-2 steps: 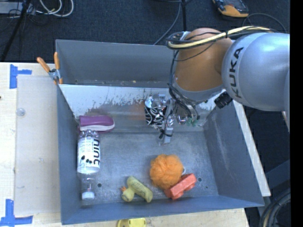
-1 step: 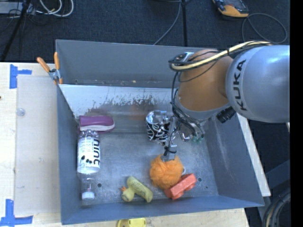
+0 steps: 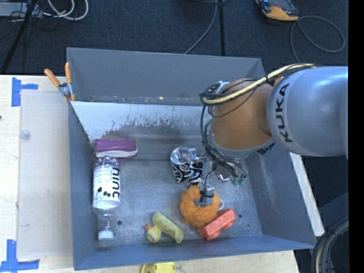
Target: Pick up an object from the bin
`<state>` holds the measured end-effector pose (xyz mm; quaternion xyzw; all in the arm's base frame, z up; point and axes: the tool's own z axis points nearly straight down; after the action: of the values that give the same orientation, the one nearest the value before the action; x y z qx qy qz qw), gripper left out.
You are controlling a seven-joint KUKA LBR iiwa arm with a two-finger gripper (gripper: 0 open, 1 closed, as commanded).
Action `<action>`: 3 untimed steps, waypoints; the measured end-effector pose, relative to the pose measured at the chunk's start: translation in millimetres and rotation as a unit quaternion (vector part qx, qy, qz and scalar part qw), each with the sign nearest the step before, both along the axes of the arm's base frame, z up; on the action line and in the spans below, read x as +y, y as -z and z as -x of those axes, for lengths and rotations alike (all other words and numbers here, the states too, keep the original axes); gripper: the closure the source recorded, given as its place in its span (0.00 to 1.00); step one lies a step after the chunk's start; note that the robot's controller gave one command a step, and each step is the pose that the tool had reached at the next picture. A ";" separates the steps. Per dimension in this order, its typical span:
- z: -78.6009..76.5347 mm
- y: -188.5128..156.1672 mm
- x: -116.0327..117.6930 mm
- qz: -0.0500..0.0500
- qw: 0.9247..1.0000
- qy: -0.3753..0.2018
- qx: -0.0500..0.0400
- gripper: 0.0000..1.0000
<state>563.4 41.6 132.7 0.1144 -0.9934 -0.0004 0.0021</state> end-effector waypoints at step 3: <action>55.4 23.8 -38.5 -0.004 0.999 -0.043 -0.019 1.00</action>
Offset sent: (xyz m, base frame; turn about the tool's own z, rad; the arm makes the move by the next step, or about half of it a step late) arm 0.0000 0.0000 0.0000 0.0000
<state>508.0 3.1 108.9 0.1568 -0.9875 -0.0023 -0.0176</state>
